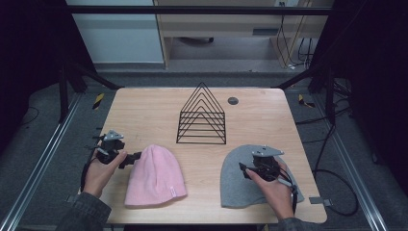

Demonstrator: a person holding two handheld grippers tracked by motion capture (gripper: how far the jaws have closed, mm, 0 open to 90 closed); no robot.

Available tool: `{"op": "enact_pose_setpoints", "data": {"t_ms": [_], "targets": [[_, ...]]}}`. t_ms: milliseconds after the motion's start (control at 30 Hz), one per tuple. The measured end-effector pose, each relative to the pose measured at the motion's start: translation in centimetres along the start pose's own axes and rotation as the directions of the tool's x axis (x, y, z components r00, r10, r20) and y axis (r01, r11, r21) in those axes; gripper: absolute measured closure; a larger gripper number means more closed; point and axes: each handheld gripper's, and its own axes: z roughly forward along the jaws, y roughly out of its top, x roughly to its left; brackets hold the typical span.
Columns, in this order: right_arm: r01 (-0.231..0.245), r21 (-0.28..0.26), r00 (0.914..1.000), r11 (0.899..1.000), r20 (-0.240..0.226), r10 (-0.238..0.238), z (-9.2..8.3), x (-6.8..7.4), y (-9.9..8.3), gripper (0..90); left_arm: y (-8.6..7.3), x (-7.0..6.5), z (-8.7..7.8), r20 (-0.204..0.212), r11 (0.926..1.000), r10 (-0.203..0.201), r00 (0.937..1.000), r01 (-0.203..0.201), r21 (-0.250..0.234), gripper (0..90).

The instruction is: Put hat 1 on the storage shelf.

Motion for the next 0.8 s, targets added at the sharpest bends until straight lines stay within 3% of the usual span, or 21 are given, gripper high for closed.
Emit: {"op": "enact_pose_setpoints", "data": {"t_ms": [67,133,167,267,400,600,700,733,800], "targets": [[0.002,-0.003,1.0000,1.000,-0.001,-0.002,0.0,0.0,0.0,37.3,0.6,0.1,0.3,0.020,1.0000,-0.004,0.9998,0.004,-0.001,15.1],[0.005,-0.009,1.0000,1.000,0.005,-0.005,0.0,-0.1,0.0,38.4,1.6,-0.1,0.8,0.022,0.9999,0.014,0.9997,-0.014,0.005,15.1],[0.008,-0.008,0.9999,1.000,0.009,-0.008,0.0,-0.2,-0.1,39.6,2.5,-0.4,1.3,0.037,0.9989,0.041,0.9985,-0.042,0.020,15.5],[0.007,-0.003,0.9998,1.000,0.017,-0.007,0.0,-0.3,-0.2,39.7,3.0,-0.5,1.8,0.047,0.9969,0.056,0.9973,-0.059,0.052,16.4],[0.007,-0.004,0.9997,1.000,0.023,-0.007,-0.1,-0.3,-0.3,40.3,2.3,-0.7,1.9,0.045,0.9955,0.073,0.9964,-0.075,0.058,21.4],[0.005,0.007,0.9998,1.000,0.017,-0.005,0.1,-0.1,-0.3,40.1,2.2,-1.7,1.2,0.071,0.9936,0.101,0.9923,-0.104,0.044,19.9],[0.005,0.009,0.9999,1.000,0.013,-0.005,0.1,-0.1,-0.3,39.6,2.1,-1.8,2.0,0.068,0.9929,0.092,0.9934,-0.097,0.069,20.3],[0.004,0.012,0.9999,1.000,0.011,-0.004,0.2,-0.1,-0.3,39.1,1.8,-1.7,2.8,0.082,0.9902,0.090,0.9925,-0.098,0.100,21.9],[0.007,0.015,0.9999,1.000,0.007,-0.007,0.2,0.0,-0.3,38.6,1.6,-1.9,3.3,0.112,0.9887,0.086,0.9900,-0.098,0.113,22.4]]}}
